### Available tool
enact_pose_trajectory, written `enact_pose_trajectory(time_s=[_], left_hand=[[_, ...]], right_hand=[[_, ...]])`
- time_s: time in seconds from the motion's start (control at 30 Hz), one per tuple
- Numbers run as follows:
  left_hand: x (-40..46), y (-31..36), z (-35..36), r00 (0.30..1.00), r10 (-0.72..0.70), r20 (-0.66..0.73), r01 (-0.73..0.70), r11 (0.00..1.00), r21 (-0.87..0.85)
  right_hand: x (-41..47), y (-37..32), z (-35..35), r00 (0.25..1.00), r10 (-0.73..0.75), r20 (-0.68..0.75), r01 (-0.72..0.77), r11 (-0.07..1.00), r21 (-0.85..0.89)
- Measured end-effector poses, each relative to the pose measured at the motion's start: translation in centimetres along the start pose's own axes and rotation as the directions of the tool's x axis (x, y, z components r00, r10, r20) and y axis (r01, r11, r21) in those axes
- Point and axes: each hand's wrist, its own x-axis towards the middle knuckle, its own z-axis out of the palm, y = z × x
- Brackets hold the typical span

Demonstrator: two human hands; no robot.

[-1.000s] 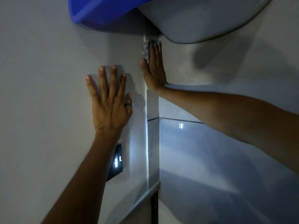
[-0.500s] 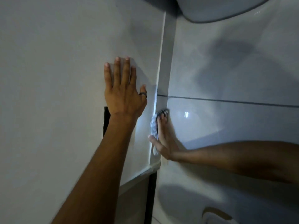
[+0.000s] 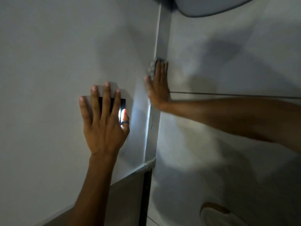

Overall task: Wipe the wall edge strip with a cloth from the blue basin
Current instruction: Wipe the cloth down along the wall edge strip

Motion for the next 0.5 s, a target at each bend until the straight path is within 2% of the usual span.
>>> enact_pose_trajectory(time_s=[0.03, 0.1, 0.2, 0.27, 0.3, 0.37, 0.5], left_hand=[[0.1, 0.1, 0.1, 1.0, -0.006, -0.014, 0.006, 1.0, 0.014], [0.3, 0.1, 0.2, 0.999, -0.015, -0.036, 0.016, 1.0, 0.025], [0.4, 0.2, 0.4, 0.999, -0.014, -0.044, 0.015, 1.0, 0.018], [0.3, 0.0, 0.5, 1.0, -0.009, -0.02, 0.008, 1.0, -0.004], [0.3, -0.1, 0.5, 1.0, -0.007, -0.011, 0.007, 1.0, -0.016], [0.1, -0.1, 0.6, 1.0, -0.009, -0.011, 0.009, 1.0, -0.018], [0.1, 0.0, 0.7, 0.999, -0.013, -0.037, 0.013, 1.0, -0.02]], right_hand=[[-3.2, 0.5, 0.6, 0.999, 0.015, 0.033, -0.015, 1.0, 0.001], [-10.9, 1.8, 1.5, 0.97, 0.077, 0.229, -0.073, 0.997, -0.023], [-21.4, 5.3, 2.0, 0.829, 0.085, 0.552, -0.023, 0.993, -0.119], [-24.6, 6.9, 1.8, 0.723, 0.073, 0.687, -0.03, 0.997, -0.074], [-24.9, 7.2, 1.7, 0.694, 0.071, 0.716, -0.039, 0.997, -0.061], [-23.9, 7.1, 1.5, 0.701, 0.074, 0.709, -0.073, 0.997, -0.033], [-17.5, 4.5, 1.9, 0.861, 0.094, 0.499, -0.143, 0.988, 0.06]])
